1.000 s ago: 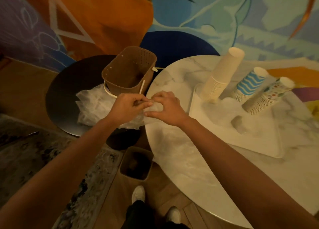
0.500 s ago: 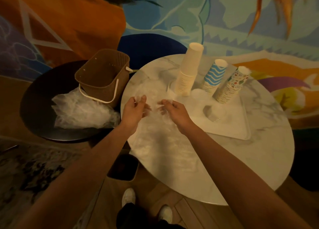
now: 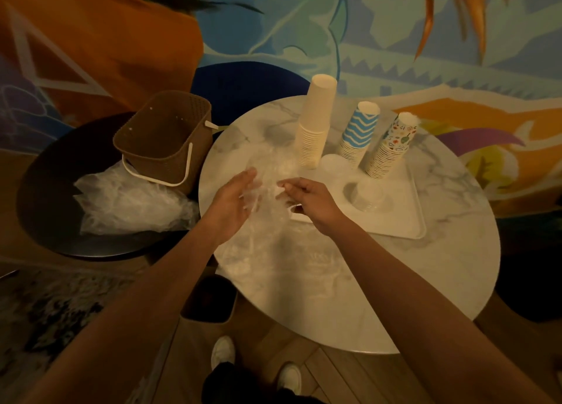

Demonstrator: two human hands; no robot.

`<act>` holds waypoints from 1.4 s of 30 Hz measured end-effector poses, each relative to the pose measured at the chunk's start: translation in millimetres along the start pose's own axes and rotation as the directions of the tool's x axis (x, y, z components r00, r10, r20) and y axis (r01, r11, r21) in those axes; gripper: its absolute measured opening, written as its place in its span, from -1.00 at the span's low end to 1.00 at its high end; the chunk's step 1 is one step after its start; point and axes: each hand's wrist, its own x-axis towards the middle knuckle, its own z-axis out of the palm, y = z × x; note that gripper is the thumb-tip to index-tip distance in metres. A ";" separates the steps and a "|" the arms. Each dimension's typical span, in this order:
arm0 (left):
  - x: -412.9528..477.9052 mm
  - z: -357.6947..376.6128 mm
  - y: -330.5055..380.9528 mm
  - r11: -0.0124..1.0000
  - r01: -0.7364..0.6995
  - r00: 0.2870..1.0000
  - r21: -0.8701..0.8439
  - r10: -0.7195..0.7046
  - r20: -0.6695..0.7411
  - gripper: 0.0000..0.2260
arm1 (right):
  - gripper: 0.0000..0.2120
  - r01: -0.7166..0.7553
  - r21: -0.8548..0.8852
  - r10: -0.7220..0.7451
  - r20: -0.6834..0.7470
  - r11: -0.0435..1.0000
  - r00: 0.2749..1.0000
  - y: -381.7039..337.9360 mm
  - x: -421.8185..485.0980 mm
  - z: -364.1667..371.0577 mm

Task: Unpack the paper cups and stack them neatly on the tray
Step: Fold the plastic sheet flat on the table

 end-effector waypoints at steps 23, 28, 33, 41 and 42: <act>6.3 -18.5 -6.2 0.949 -0.114 0.993 0.294 0.120 -0.004 -0.77 | -0.72 0.038 -0.024 -0.039 -0.061 0.999 0.997 7.5 -4.4 8.6; 1.6 -18.4 -1.5 0.964 -0.047 0.999 0.261 0.047 0.003 -0.51 | -0.71 0.188 -0.086 -0.192 -0.048 0.978 0.980 8.3 -6.3 -0.3; 3.7 -30.6 1.1 0.951 0.276 0.961 -0.136 -0.275 0.025 -0.72 | -0.57 0.303 -0.317 -0.341 -0.068 0.898 0.938 9.4 -3.4 -4.5; 5.8 -21.3 -18.8 0.953 0.183 0.982 0.243 -0.188 -0.002 -0.60 | -0.52 0.273 -0.394 -0.308 -0.027 0.877 0.951 27.6 -7.3 -3.9; 6.1 -21.5 -21.3 0.960 0.156 0.988 0.234 -0.155 -0.025 -0.55 | -0.44 0.156 -0.176 -0.168 -0.053 0.972 0.984 25.4 -9.2 -4.7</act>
